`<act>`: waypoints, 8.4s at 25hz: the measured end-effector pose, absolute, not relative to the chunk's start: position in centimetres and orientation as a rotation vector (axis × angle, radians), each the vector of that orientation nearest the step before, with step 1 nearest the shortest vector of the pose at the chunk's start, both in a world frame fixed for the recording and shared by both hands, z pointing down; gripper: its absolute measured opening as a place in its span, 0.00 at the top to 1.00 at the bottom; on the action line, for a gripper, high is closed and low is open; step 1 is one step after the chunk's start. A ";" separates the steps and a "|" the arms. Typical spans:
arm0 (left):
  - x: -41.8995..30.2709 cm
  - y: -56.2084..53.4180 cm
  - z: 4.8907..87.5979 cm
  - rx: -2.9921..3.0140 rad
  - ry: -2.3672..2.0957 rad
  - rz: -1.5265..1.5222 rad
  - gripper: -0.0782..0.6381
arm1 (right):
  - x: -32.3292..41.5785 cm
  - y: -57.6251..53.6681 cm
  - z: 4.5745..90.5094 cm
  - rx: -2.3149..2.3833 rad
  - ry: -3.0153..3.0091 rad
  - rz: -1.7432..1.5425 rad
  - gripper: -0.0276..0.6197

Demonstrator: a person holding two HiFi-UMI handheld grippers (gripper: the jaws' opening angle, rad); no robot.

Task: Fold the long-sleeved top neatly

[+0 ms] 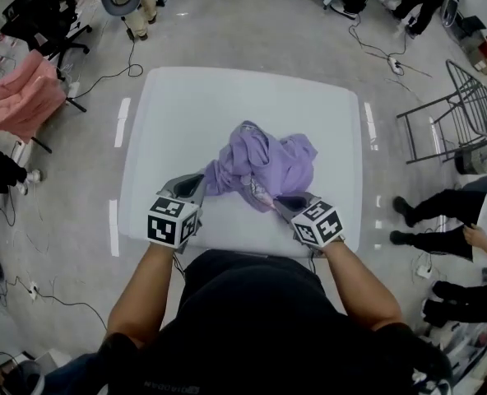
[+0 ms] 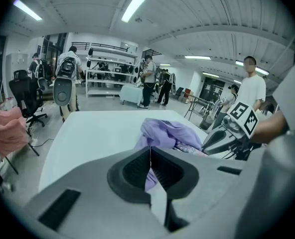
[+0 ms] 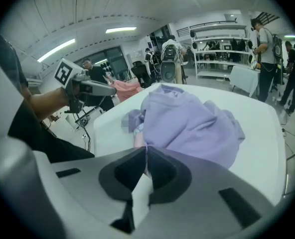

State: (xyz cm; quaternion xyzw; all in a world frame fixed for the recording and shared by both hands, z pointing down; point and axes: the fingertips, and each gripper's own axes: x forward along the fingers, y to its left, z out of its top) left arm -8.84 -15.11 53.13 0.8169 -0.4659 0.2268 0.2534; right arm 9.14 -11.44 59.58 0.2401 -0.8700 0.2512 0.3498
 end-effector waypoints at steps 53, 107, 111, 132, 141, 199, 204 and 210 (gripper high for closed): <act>-5.4 -20.0 53.3 2.289 -1.125 0.588 0.87 | 12.9 -23.9 53.8 0.926 -2.299 0.273 0.94; -9.7 -30.7 31.5 2.800 -1.151 0.639 0.85 | 18.6 -23.5 25.7 1.523 -2.330 -0.111 0.94; -12.3 -30.3 26.0 2.806 -1.300 0.597 0.86 | 18.5 -23.7 26.5 1.468 -2.353 -0.092 0.94; -12.5 -15.6 8.3 2.804 -1.766 0.599 0.86 | 19.9 -16.2 7.8 1.303 -2.422 -0.671 0.94; -14.6 -9.5 11.1 2.732 -1.763 0.617 0.86 | 17.7 -9.5 10.3 1.225 -2.487 -0.579 0.94; -18.7 -45.0 64.7 2.115 -1.306 1.379 0.86 | 14.1 -46.8 64.4 0.896 -2.089 0.502 0.84; -18.4 -44.9 63.4 2.139 -1.259 1.307 0.83 | 16.1 -46.5 60.8 0.955 -2.270 0.786 0.72; -19.7 -42.7 61.4 2.126 -1.236 1.126 0.76 | 20.6 -42.2 61.6 0.943 -2.116 0.893 0.79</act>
